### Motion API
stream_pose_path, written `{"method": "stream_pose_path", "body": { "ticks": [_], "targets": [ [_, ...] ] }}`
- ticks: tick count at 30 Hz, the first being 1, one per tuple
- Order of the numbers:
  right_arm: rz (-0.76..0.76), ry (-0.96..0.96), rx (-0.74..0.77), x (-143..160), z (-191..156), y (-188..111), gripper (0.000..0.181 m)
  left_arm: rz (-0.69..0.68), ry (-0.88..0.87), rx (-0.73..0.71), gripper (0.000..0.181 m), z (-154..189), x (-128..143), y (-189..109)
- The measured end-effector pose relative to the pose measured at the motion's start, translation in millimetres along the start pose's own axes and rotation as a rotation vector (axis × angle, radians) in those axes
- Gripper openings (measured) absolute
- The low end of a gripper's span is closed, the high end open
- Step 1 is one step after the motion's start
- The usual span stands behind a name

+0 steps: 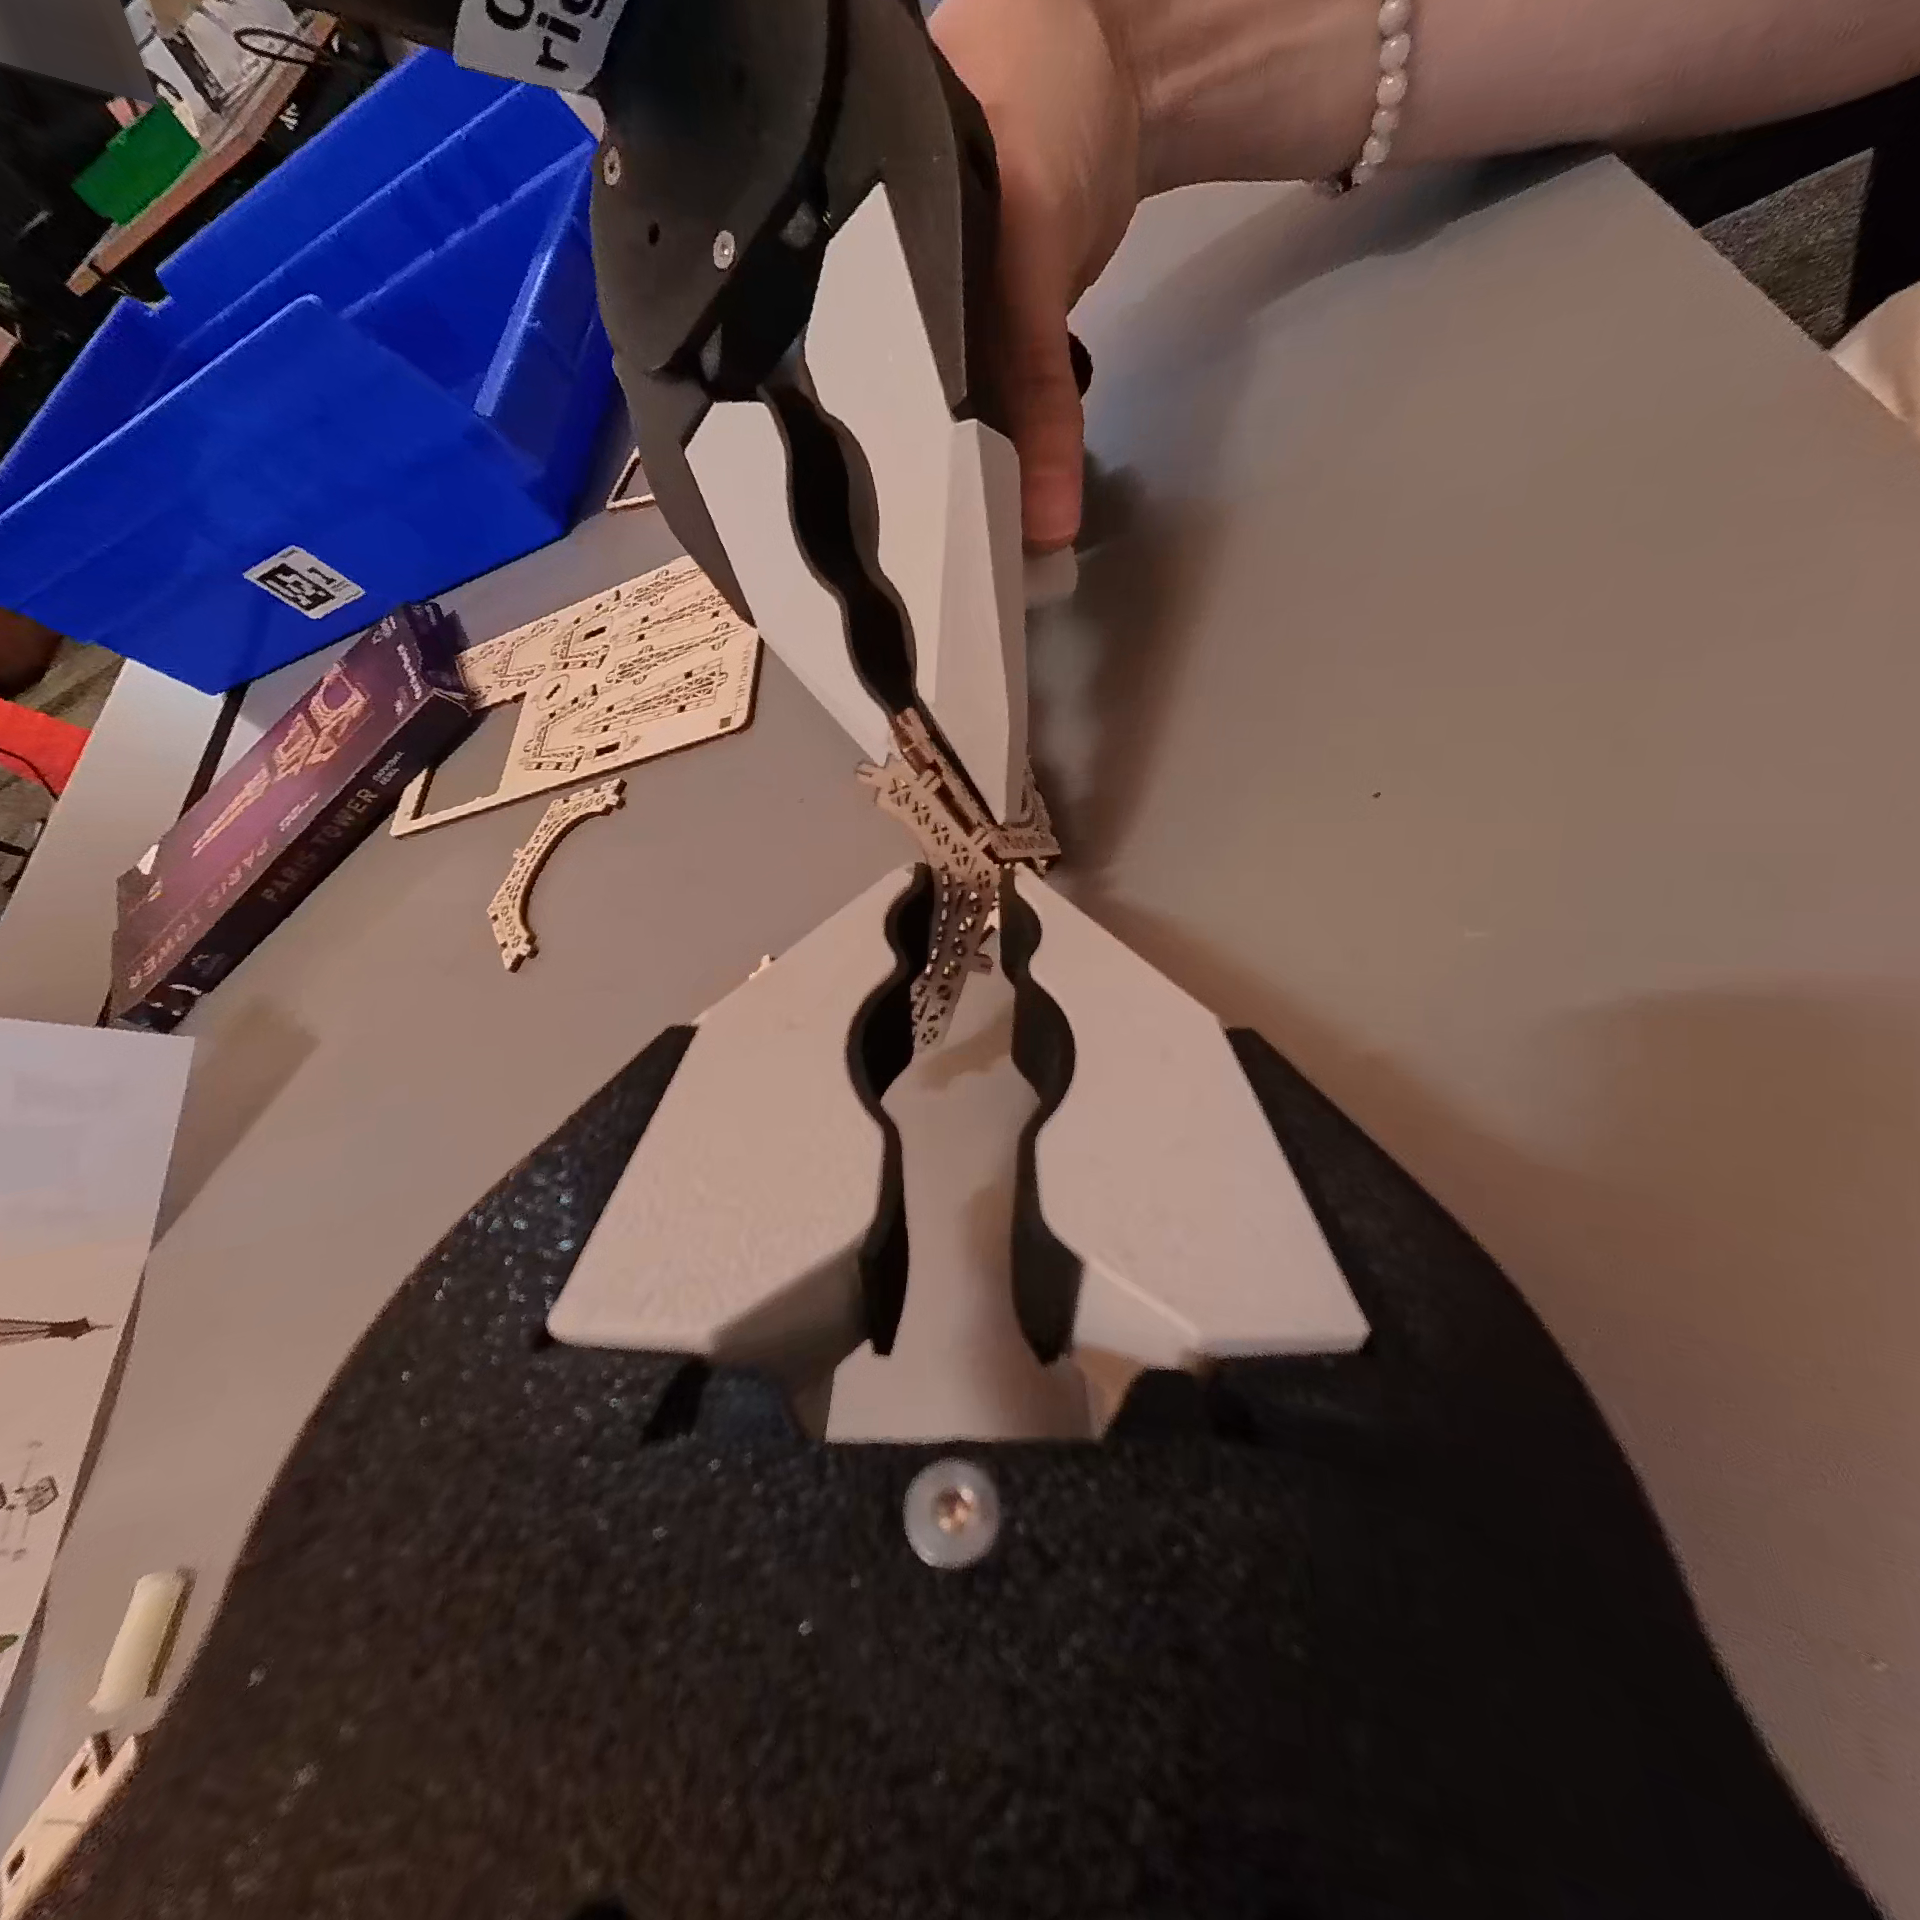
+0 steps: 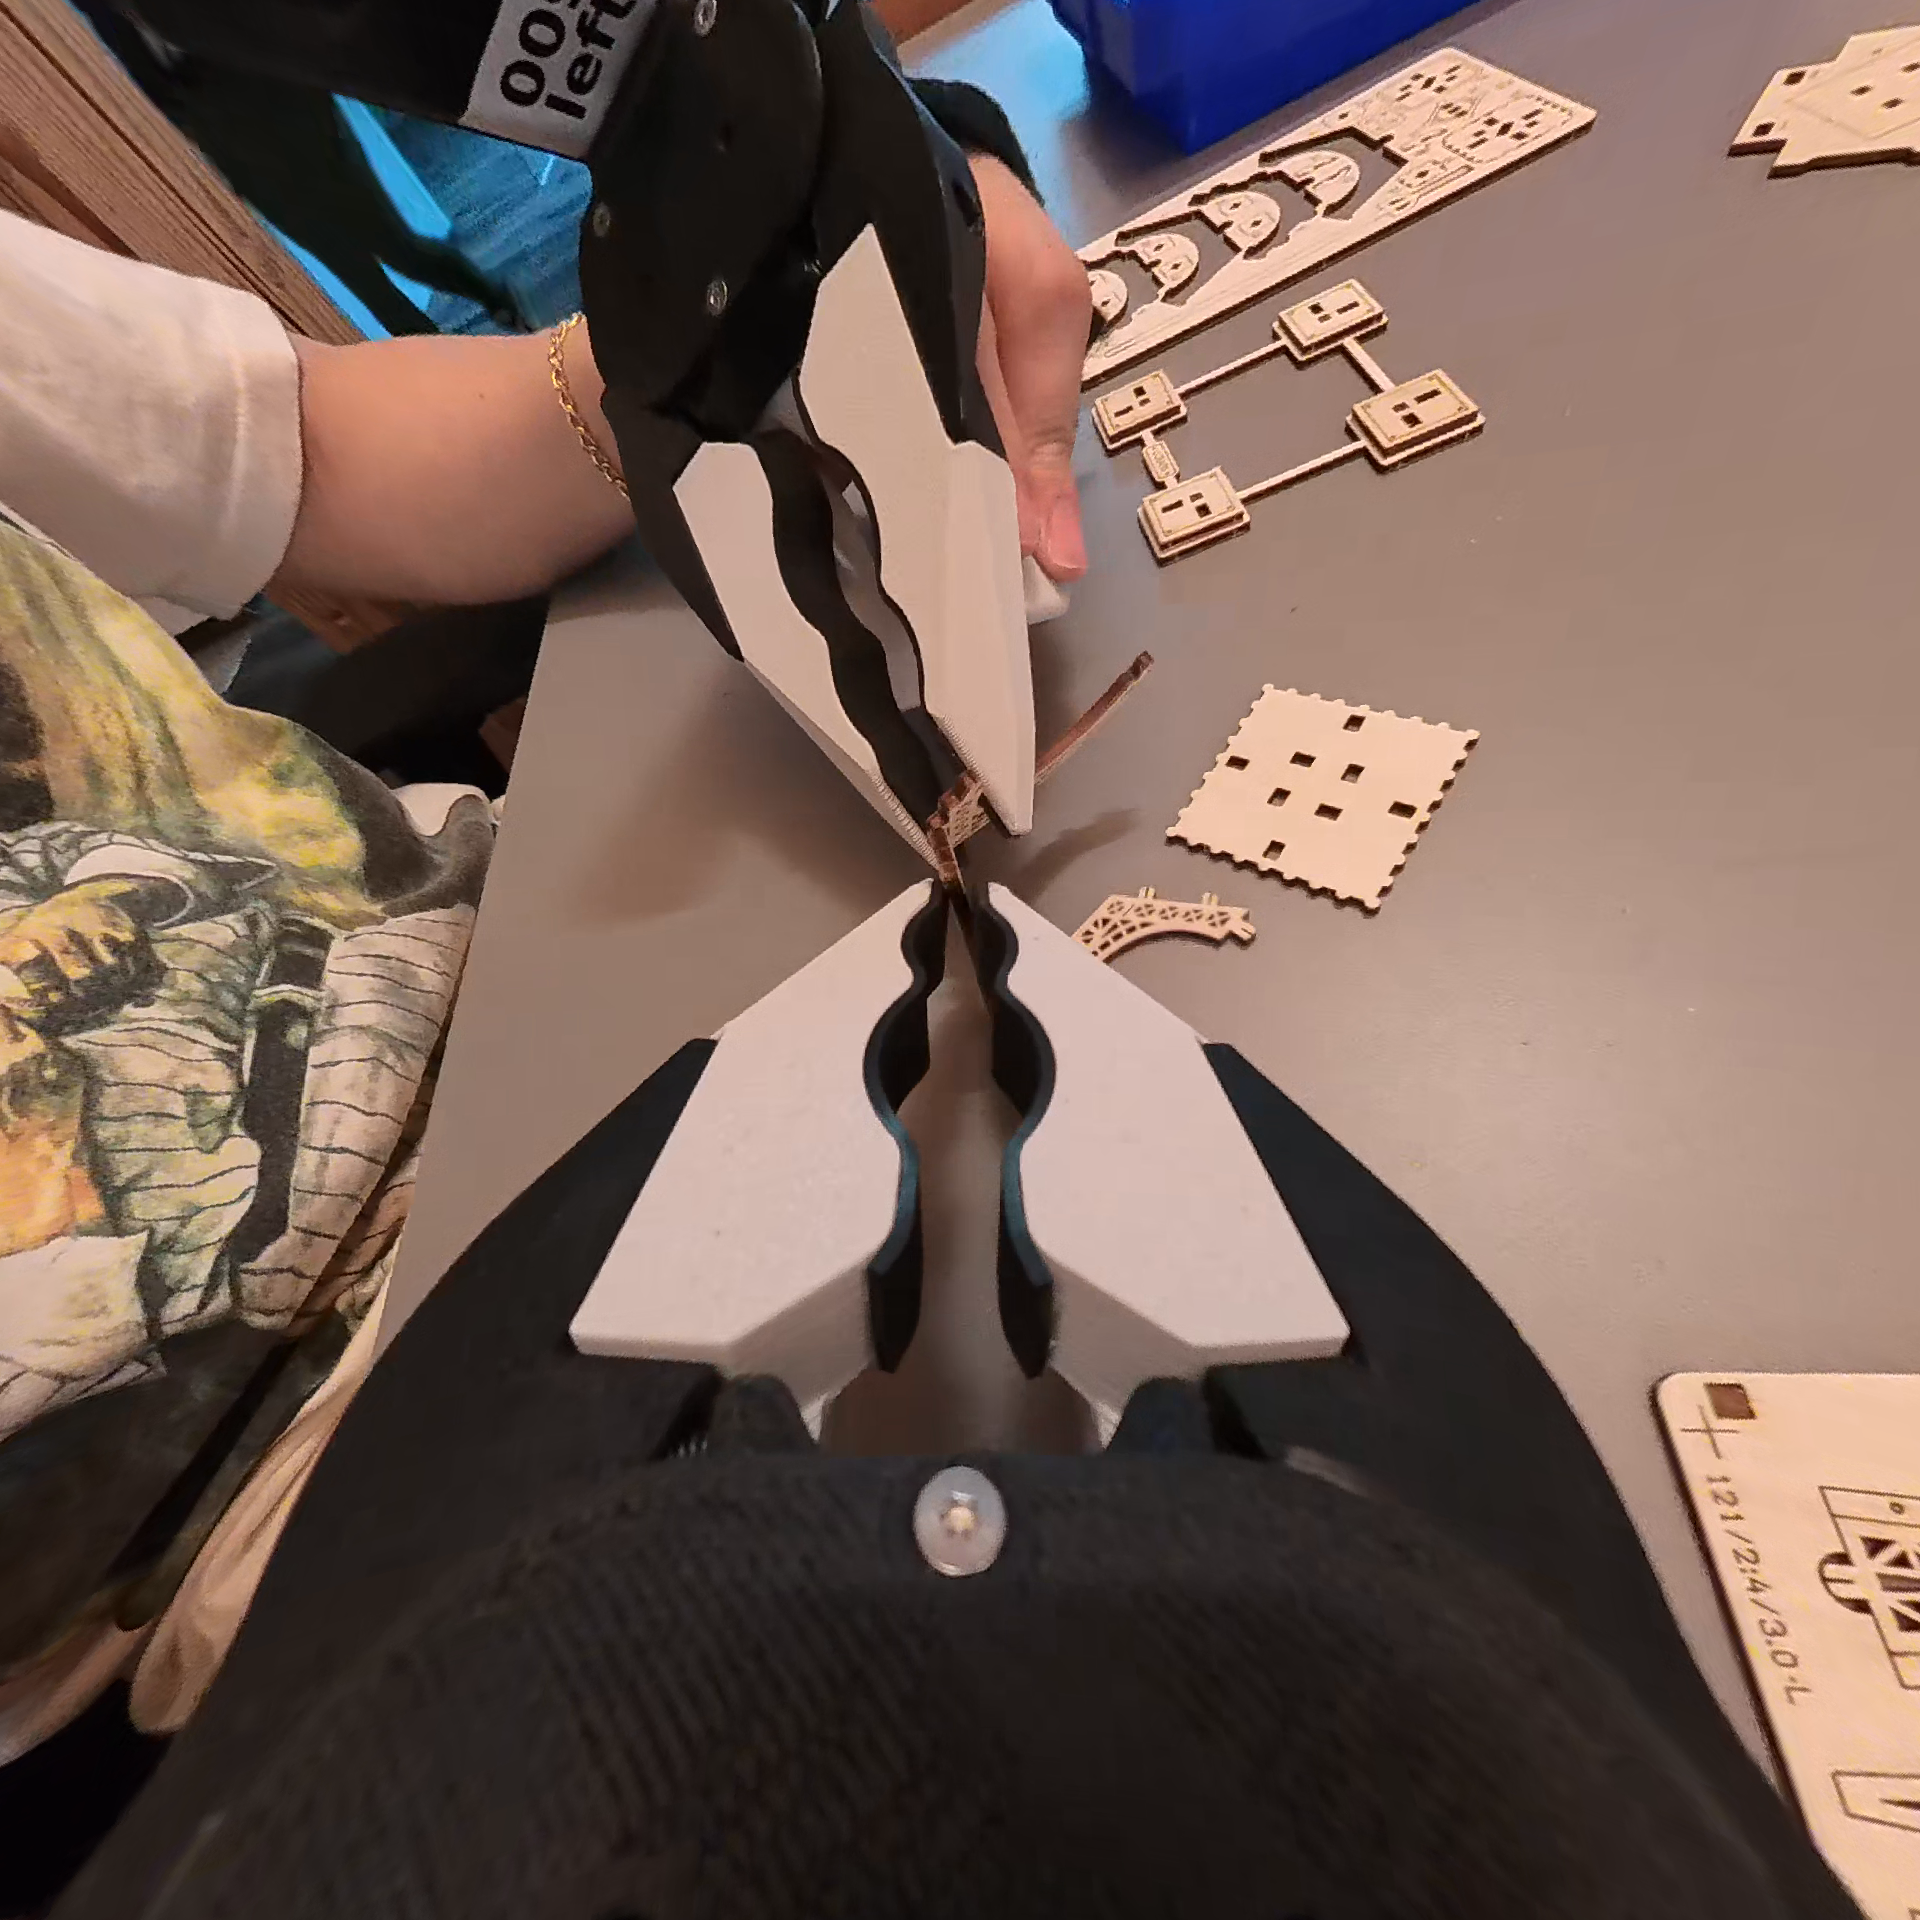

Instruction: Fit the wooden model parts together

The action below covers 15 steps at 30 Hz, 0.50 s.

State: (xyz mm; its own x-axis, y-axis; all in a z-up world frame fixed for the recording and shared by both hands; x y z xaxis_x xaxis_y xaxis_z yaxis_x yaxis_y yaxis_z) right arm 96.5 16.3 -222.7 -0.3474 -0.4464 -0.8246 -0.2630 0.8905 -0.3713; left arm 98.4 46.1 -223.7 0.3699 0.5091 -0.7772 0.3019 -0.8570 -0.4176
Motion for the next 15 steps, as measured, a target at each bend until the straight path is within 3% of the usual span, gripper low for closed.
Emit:
{"method": "stream_pose_path", "body": {
  "ticks": [15],
  "targets": [
    [-0.006, 0.054, -0.032, 1.3, 4.6, -1.0, 0.0, -0.061, -0.023, 0.196, 0.009, -5.4, 4.7, 6.0]
  ]
}}
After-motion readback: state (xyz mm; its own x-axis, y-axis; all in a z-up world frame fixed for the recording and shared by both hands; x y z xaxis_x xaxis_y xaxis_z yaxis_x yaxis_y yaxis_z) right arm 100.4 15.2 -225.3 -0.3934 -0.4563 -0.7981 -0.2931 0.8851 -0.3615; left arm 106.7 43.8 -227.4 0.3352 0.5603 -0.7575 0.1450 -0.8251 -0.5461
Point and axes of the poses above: each gripper's, where its closed fingertips meet, y out along the fingers, x out of its underside, z = x × y across the jaws, the point moved 2 cm from there along -y, back along the fingers, and after that the axes turned 10 degrees about -x, right-handed, at the moved point
